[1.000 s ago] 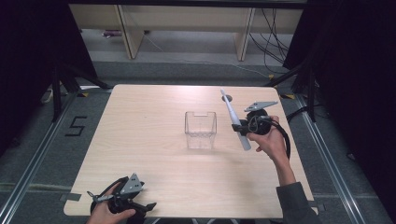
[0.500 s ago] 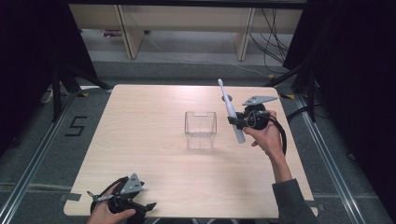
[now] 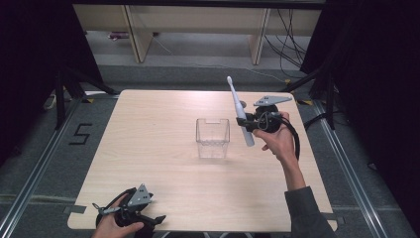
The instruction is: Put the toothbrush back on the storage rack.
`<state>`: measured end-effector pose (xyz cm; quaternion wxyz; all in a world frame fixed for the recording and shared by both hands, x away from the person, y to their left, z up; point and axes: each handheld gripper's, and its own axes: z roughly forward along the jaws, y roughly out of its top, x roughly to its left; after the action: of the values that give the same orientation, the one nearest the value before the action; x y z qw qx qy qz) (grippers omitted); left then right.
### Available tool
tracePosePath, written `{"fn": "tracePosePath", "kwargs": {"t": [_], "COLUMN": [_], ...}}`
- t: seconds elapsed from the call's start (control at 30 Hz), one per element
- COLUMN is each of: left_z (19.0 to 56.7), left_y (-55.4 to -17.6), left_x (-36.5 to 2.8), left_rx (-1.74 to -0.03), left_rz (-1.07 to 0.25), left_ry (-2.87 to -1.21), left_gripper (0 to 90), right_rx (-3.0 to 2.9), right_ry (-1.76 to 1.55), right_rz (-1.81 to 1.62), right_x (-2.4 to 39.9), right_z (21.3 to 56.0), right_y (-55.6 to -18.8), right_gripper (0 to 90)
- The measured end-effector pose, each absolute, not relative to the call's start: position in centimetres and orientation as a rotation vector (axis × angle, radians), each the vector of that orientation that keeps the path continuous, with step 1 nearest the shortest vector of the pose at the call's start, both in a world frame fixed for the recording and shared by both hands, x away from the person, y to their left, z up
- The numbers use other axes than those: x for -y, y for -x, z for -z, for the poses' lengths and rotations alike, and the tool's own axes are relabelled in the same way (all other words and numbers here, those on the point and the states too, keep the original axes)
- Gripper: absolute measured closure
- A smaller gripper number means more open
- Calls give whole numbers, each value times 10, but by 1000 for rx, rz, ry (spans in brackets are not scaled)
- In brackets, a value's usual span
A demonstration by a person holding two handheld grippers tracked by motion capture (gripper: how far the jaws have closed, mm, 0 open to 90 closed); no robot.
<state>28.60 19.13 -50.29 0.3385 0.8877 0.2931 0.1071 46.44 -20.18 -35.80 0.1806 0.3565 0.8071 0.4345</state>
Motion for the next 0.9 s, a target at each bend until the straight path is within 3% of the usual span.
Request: {"fn": "tracePosePath", "kwargs": {"t": [0.9], "left_z": [501], "left_y": [-285], "left_x": [-192], "left_rx": [-757], "left_rz": [-282], "left_ry": [-2307], "left_gripper": [148], "right_rx": [-2279], "right_ry": [-906], "right_rz": [-1322], "right_x": [155], "right_z": [333], "right_y": [-476], "right_gripper": [666]}}
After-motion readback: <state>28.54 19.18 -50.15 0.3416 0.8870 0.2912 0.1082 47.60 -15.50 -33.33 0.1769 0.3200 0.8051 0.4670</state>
